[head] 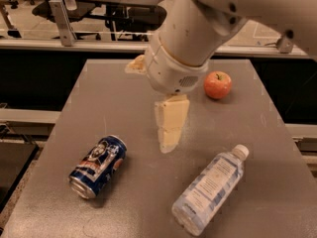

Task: Move pepsi can near apple

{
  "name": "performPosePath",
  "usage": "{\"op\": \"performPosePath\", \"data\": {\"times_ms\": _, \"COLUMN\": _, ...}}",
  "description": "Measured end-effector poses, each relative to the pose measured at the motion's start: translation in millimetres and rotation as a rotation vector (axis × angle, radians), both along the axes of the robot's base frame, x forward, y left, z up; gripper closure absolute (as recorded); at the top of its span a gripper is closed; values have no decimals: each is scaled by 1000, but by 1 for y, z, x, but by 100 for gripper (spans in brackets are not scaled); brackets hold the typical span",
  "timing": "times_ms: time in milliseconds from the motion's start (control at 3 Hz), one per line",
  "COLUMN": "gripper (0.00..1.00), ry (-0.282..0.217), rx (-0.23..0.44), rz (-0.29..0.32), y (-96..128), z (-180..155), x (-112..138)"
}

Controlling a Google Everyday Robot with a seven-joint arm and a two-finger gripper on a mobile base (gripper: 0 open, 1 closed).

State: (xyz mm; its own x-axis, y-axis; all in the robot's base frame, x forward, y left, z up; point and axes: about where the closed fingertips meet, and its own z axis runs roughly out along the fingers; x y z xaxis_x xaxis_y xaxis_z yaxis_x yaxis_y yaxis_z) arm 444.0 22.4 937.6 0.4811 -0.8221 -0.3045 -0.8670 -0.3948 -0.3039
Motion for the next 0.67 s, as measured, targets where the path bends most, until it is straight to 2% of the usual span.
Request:
{"op": "performPosePath", "data": {"times_ms": 333, "gripper": 0, "ry": 48, "rx": -10, "rz": 150, "y": 42, "z": -21, "x": -8}}
{"op": "performPosePath", "data": {"times_ms": 667, "gripper": 0, "ry": 75, "rx": -59, "rz": 305, "y": 70, "z": -41, "x": -22}}
